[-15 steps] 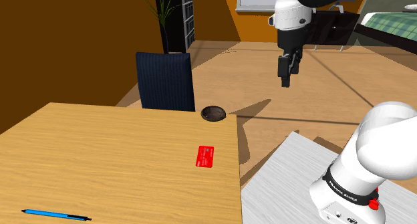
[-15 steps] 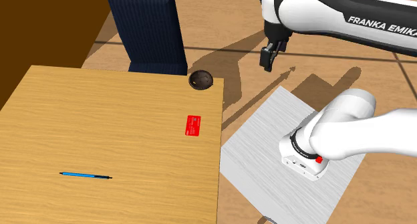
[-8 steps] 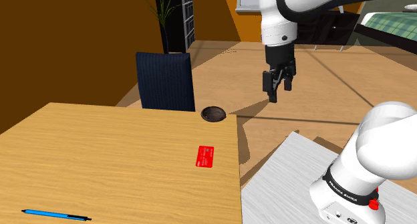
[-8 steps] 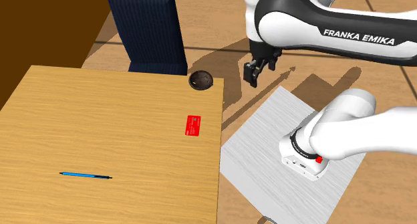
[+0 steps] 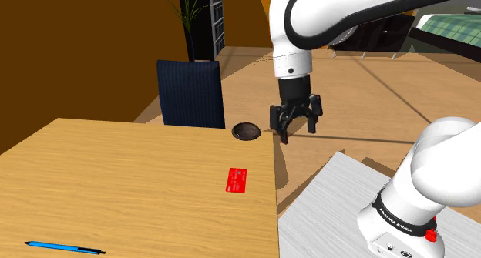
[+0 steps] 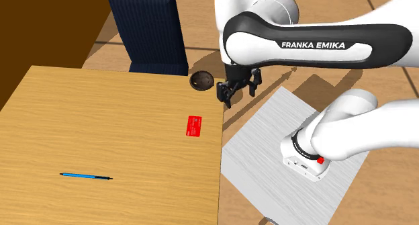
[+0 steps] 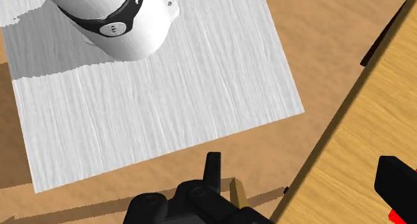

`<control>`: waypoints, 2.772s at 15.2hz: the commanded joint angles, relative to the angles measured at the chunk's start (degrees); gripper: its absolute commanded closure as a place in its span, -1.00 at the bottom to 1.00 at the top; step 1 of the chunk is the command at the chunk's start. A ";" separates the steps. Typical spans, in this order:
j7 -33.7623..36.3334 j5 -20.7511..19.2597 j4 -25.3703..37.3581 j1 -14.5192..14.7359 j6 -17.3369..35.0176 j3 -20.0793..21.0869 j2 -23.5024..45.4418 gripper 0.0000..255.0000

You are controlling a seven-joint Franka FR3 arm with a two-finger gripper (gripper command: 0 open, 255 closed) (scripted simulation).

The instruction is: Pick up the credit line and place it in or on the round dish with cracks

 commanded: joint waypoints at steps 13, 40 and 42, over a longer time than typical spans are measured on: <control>25.04 18.88 6.73 1.02 20.91 8.24 24.80 -1.00; 25.89 22.02 5.12 2.93 28.65 10.33 29.73 1.00; 26.53 21.87 5.51 2.83 27.15 10.19 28.51 1.00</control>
